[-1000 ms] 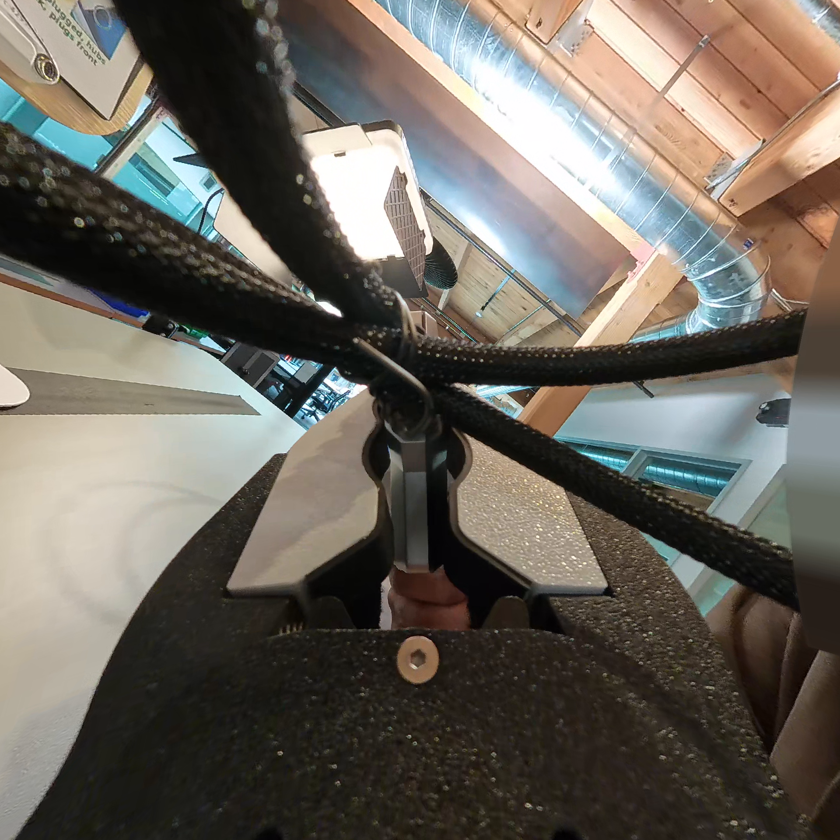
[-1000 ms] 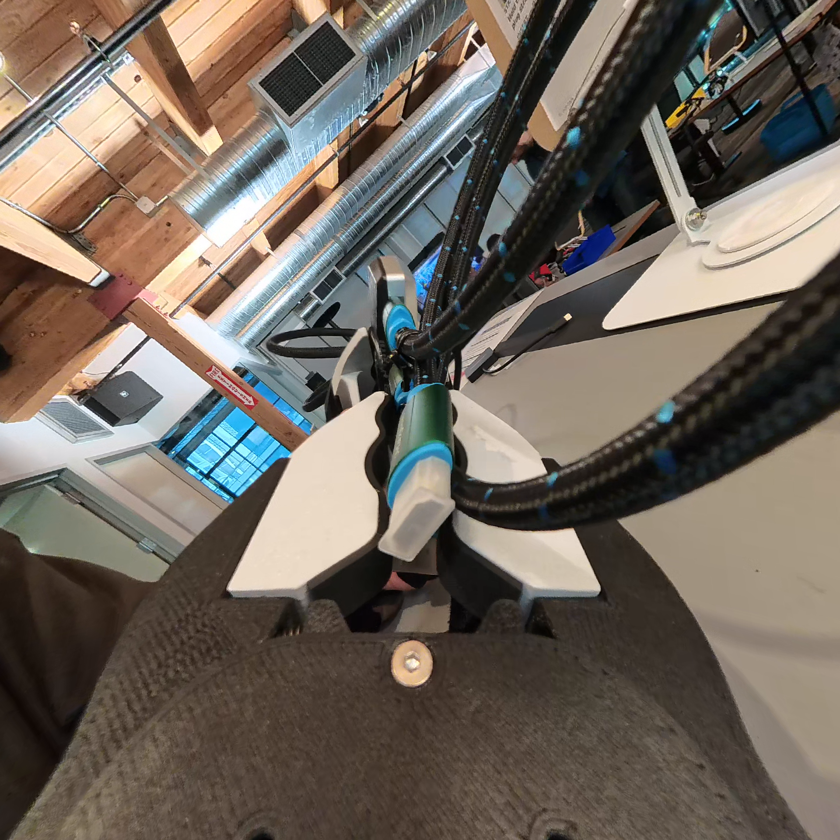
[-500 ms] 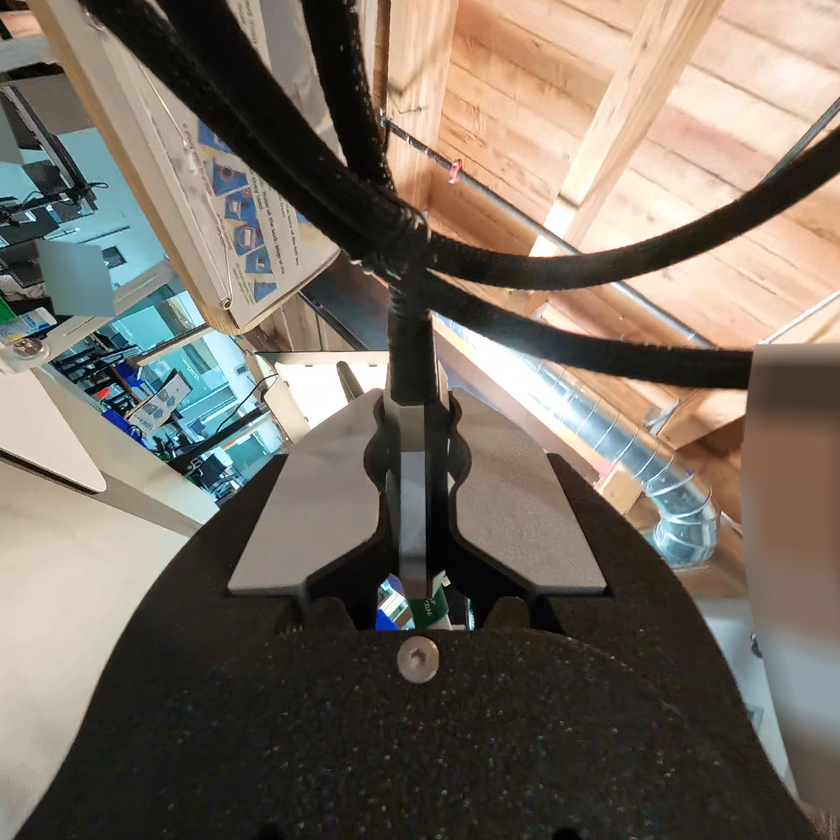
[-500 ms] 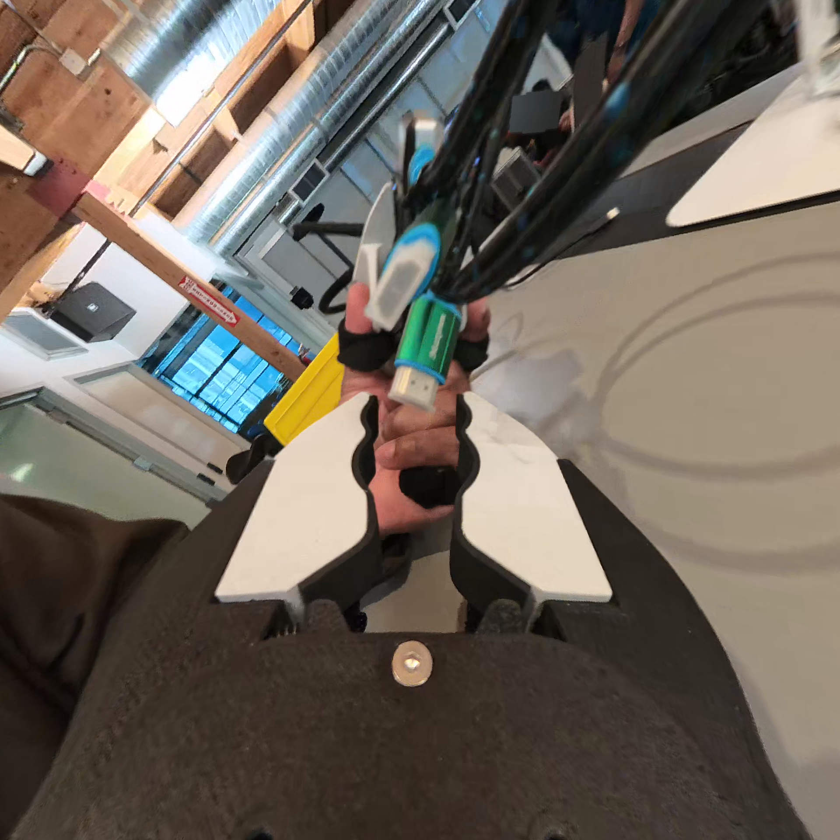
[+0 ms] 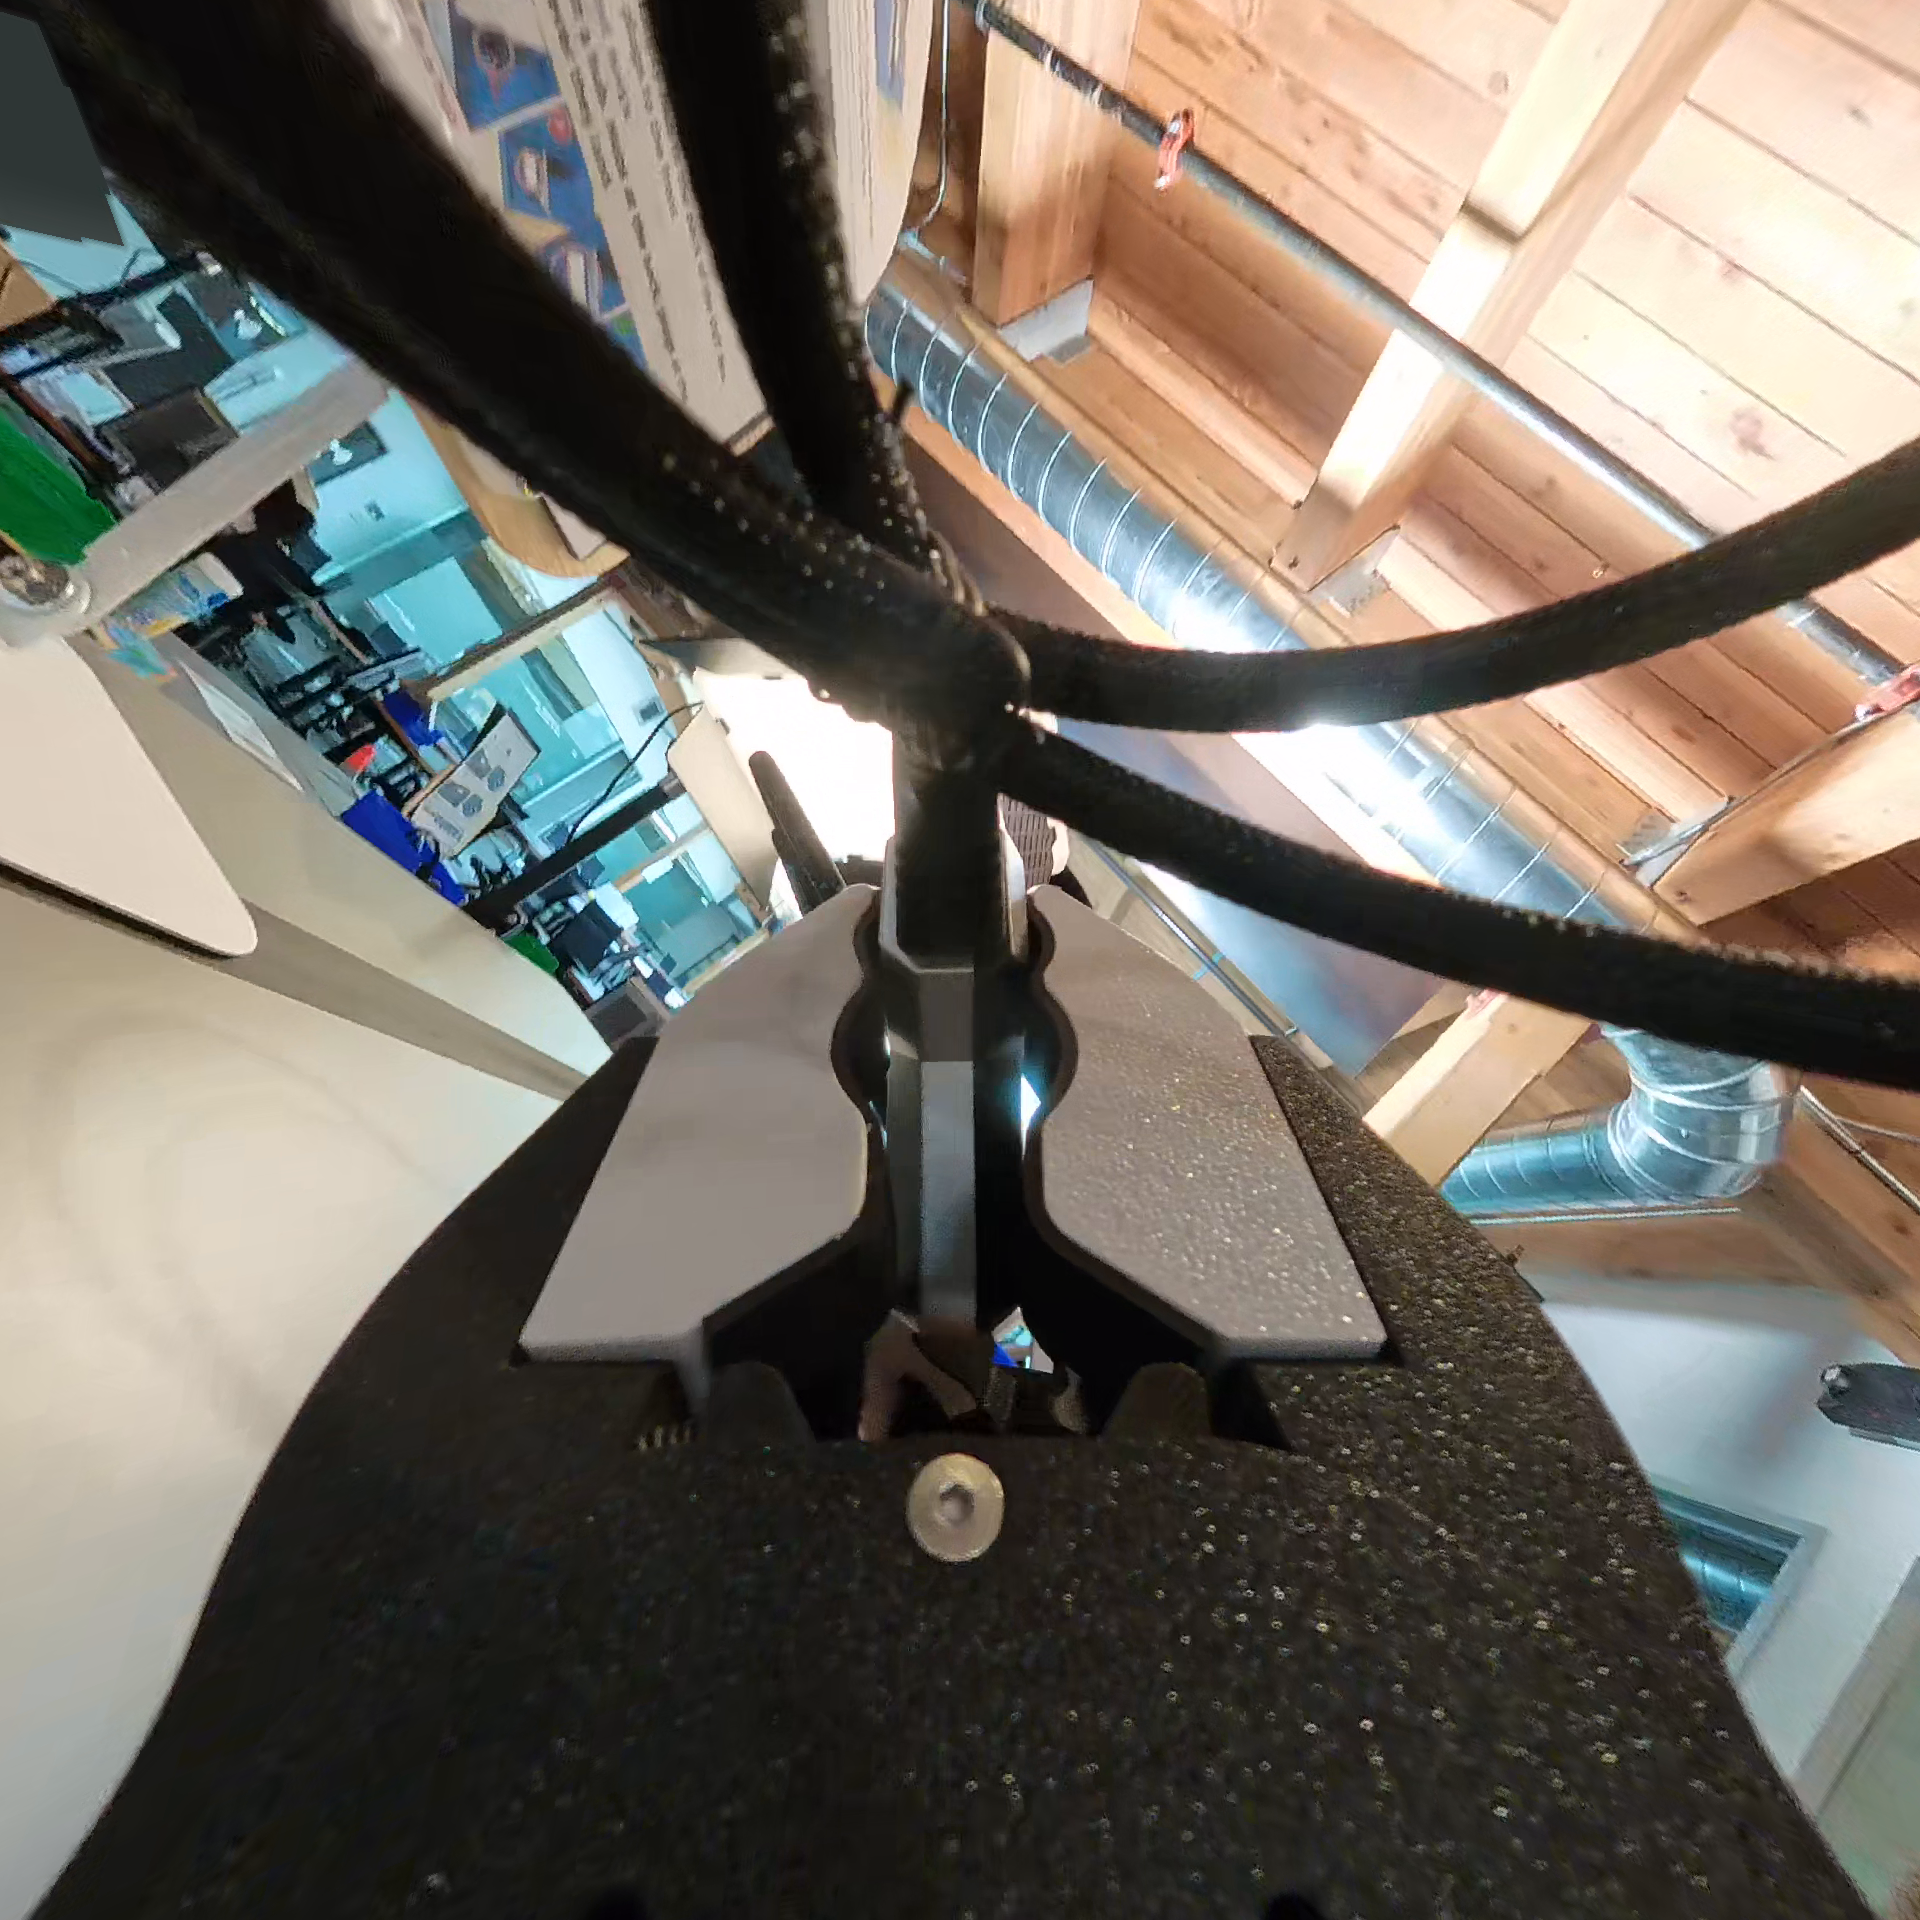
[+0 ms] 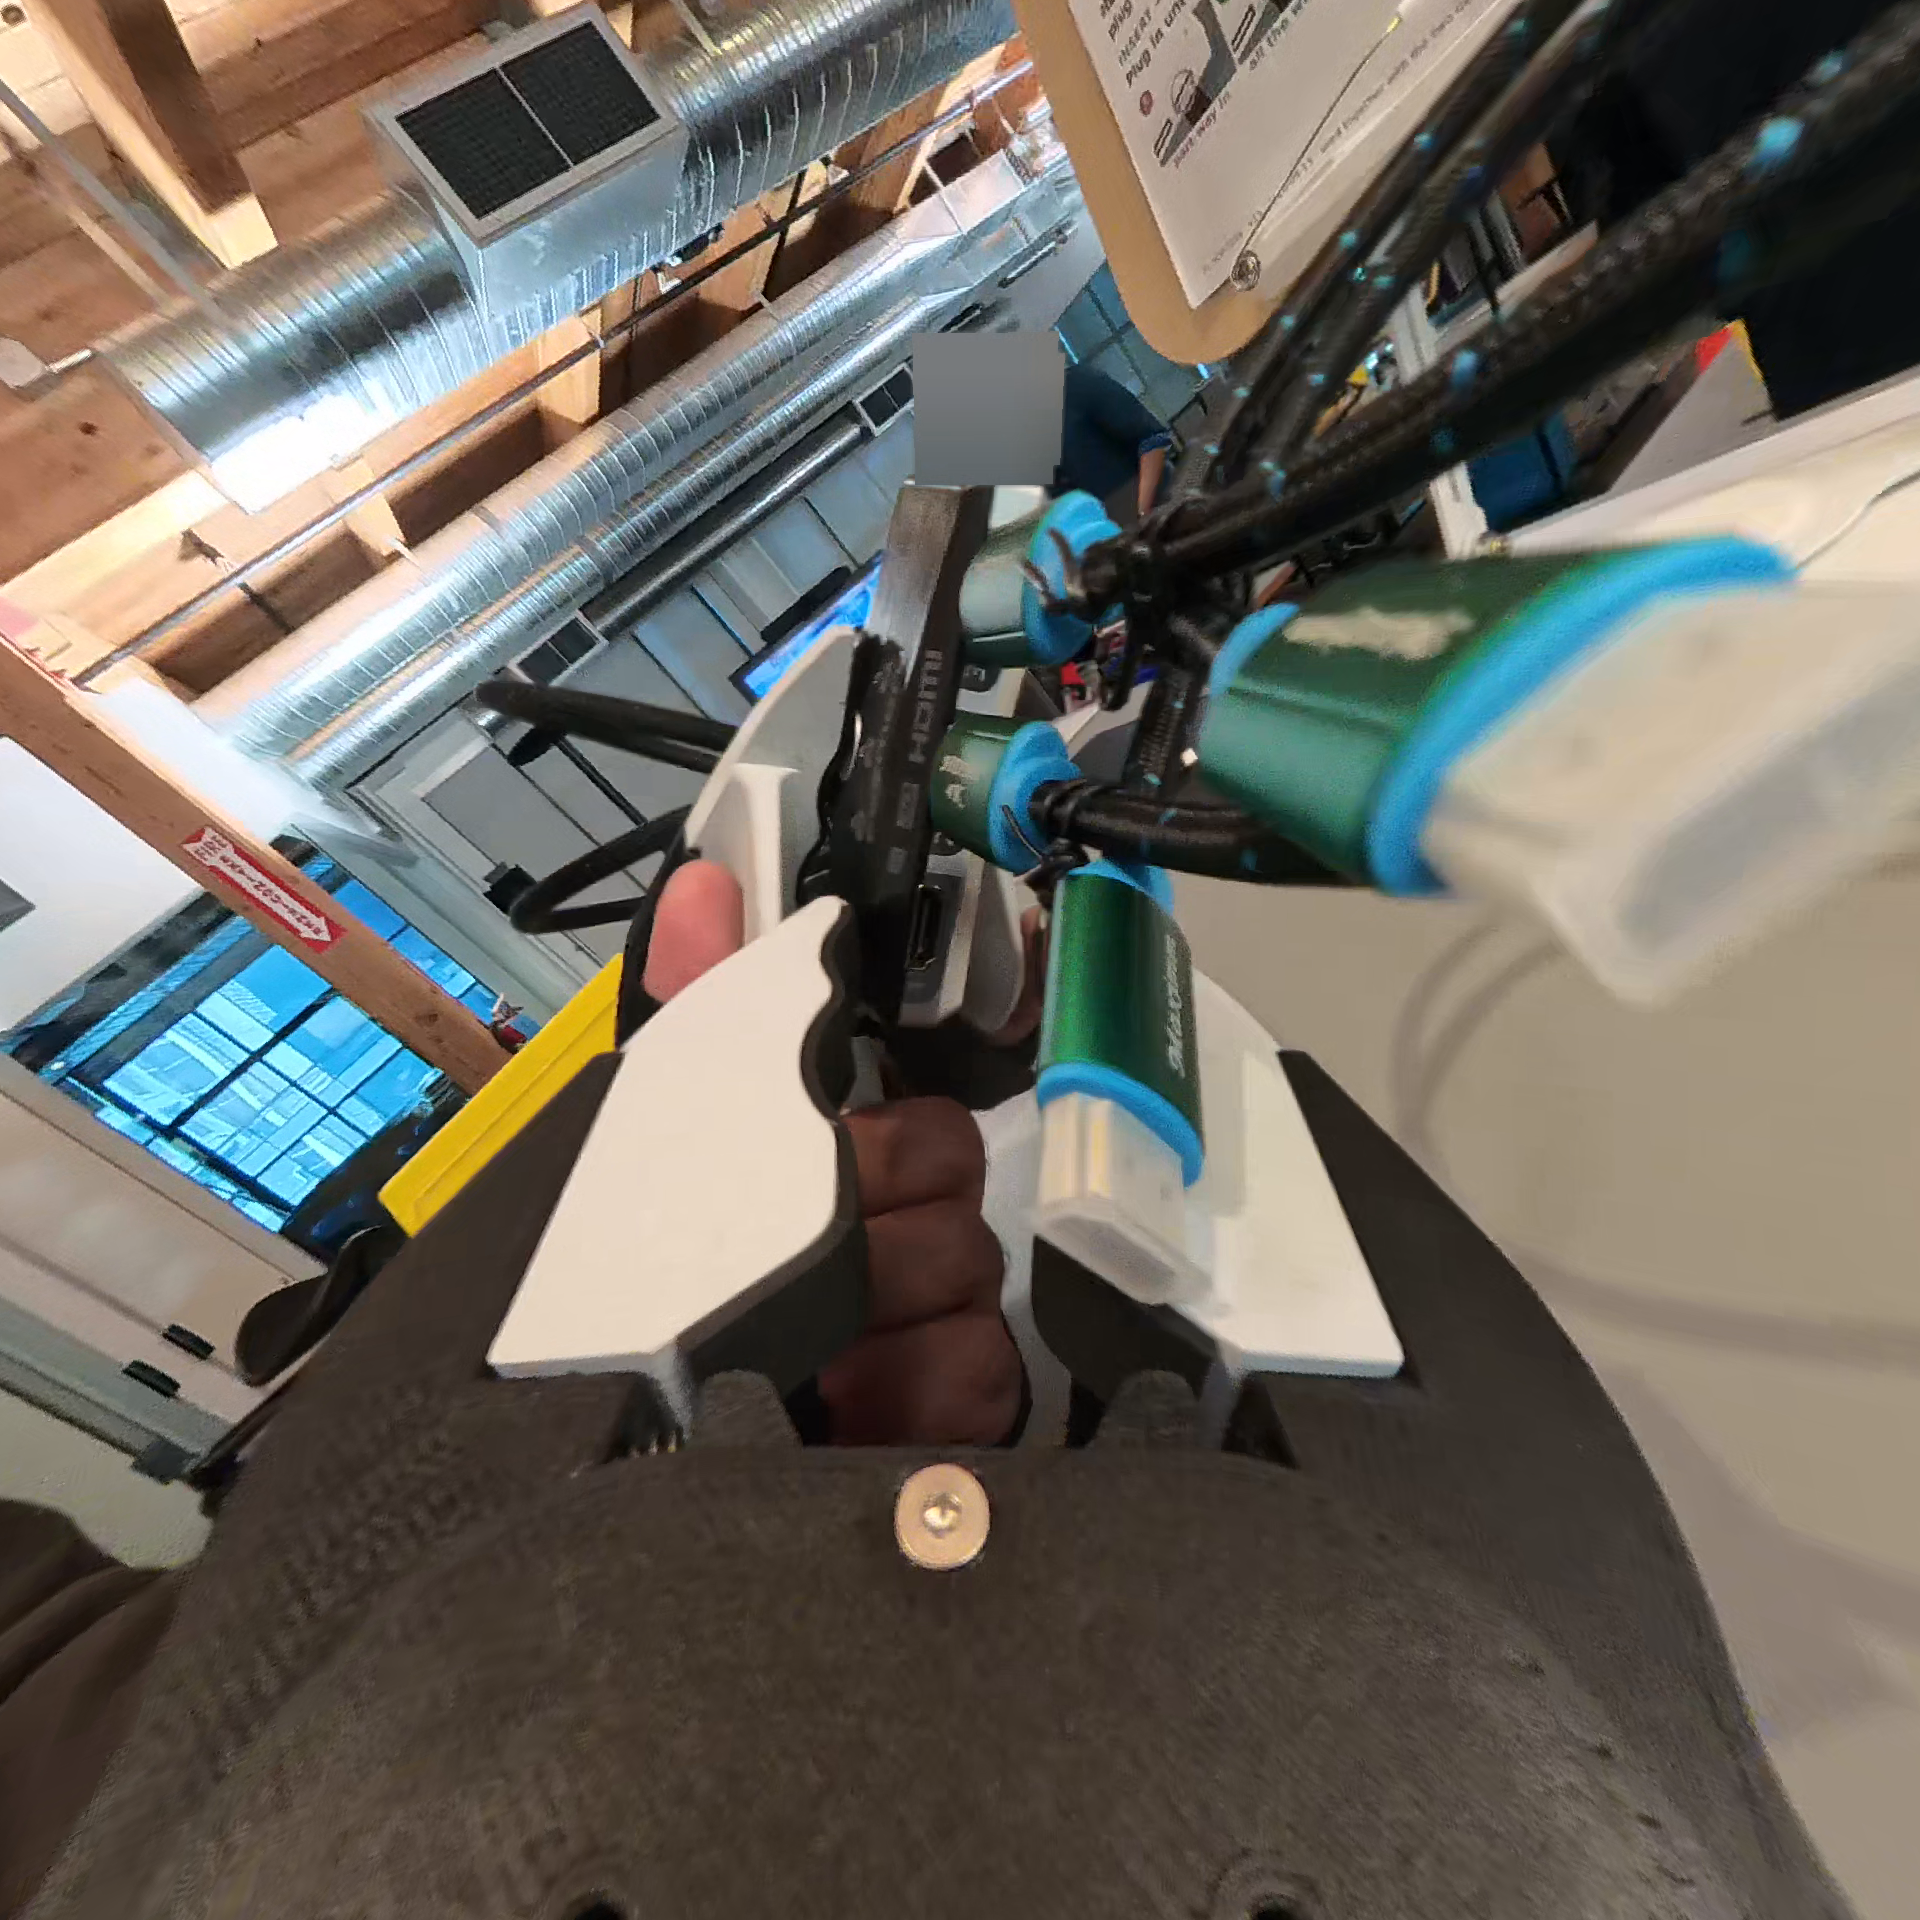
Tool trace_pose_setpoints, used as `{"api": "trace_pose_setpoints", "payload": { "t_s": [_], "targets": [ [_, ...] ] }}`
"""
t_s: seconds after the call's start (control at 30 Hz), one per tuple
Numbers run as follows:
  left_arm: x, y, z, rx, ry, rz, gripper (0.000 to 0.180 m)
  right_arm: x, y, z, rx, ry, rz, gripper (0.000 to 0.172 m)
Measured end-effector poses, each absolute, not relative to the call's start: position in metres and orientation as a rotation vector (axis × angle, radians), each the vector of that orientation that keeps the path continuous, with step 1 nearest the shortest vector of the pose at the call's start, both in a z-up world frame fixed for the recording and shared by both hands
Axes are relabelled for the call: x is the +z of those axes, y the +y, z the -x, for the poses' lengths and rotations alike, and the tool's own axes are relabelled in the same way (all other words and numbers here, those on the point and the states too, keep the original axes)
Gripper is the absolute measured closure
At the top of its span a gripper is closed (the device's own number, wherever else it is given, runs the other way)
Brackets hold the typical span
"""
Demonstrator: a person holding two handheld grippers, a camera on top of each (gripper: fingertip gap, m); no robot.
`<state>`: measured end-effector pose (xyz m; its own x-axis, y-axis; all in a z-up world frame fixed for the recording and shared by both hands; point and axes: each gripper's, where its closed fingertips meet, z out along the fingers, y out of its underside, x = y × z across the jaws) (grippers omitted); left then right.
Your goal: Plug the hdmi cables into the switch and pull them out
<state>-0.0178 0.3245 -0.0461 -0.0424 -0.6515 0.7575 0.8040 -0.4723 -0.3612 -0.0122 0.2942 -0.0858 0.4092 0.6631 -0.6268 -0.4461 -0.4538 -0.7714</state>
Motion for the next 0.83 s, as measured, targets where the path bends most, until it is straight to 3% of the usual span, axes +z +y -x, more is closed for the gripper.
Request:
{"api": "trace_pose_setpoints", "payload": {
  "t_s": [0.33,0.57,0.83],
  "targets": [
    [-0.041,0.317,0.004,-1.822,-0.035,1.164,0.158,-0.085,0.296,0.012,1.492,-0.163,1.587,0.127],
    [-0.056,0.321,-0.006,-1.593,0.133,1.388,0.153,-0.085,0.299,0.005,1.488,-0.126,1.584,0.133],
    [-0.055,0.312,-0.011,-1.714,0.206,1.375,0.155,-0.080,0.296,0.004,1.504,-0.177,1.547,0.139]
  ]
}}
